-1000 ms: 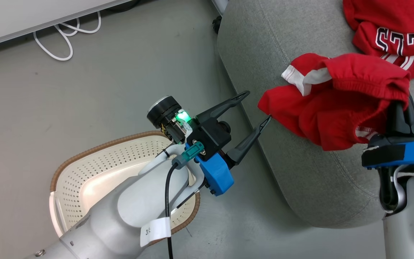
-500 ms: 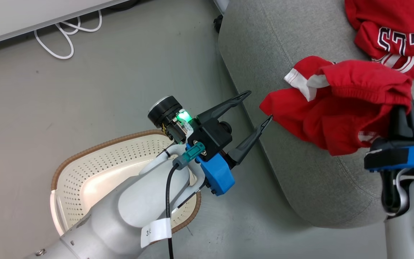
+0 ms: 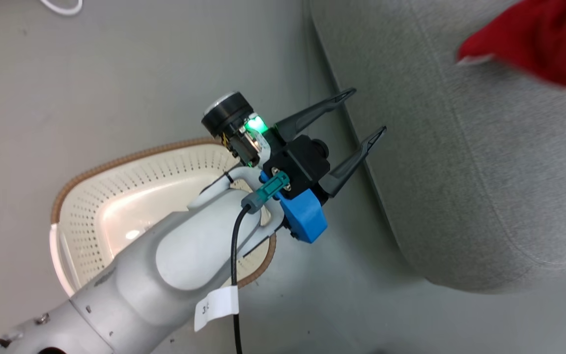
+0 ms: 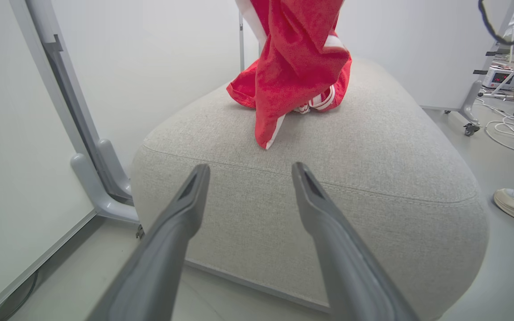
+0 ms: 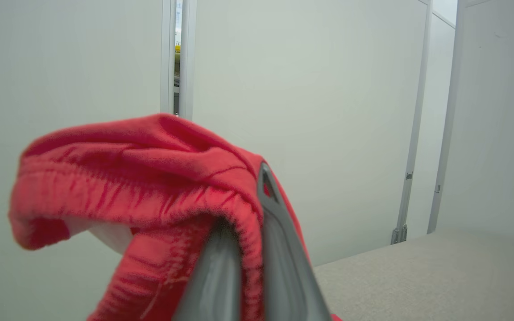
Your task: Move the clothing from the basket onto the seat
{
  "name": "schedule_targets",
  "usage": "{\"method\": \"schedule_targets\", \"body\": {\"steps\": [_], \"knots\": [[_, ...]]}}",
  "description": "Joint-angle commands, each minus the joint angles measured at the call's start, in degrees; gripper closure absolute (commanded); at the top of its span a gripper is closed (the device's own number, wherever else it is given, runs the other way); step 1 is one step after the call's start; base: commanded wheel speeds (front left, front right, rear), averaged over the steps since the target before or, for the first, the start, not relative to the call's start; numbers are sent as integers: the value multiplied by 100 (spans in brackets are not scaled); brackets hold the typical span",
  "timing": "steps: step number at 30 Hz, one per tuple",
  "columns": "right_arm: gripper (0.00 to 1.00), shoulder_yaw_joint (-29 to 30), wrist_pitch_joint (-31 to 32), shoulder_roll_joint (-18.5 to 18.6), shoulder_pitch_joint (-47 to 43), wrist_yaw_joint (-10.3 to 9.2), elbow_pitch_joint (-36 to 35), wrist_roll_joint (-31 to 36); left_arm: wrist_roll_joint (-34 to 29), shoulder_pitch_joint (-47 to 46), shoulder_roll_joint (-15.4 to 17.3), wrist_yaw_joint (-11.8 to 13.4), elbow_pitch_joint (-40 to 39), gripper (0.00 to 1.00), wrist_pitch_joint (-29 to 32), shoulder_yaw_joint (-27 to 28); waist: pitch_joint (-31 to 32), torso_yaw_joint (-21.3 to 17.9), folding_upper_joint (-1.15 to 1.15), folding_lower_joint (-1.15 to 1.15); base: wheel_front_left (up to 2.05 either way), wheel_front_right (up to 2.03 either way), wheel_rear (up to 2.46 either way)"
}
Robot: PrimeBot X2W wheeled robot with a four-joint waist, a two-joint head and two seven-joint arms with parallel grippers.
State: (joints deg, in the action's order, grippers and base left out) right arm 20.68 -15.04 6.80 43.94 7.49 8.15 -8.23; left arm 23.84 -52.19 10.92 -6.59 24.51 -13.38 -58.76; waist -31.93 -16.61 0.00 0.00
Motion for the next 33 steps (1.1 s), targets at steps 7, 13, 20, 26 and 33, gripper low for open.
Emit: {"method": "schedule_targets", "body": {"steps": [7,13,20,26,33], "knots": [[100,929,-22,1033,1365,1,-3,-131,-160,-435,231,-5,-245,0,202,-40,-980,160,0,0,0,0,0],[100,1563,-21,1941,1927,1,516,-215,-232,-609,412,39,-456,0,312,-32,-1430,200,0,0,0,0,0],[100,1879,-21,2153,1623,1,1194,107,-271,-689,641,78,-692,0,457,-36,-1767,163,0,0,0,0,0],[100,2086,-21,1766,1306,1,1640,332,-264,-691,779,127,-853,0,549,-33,-1884,112,0,0,0,0,0],[100,2217,-21,1201,1027,1,2034,654,-221,-684,823,157,-946,0,599,-61,-1925,118,0,0,0,0,0]]}}
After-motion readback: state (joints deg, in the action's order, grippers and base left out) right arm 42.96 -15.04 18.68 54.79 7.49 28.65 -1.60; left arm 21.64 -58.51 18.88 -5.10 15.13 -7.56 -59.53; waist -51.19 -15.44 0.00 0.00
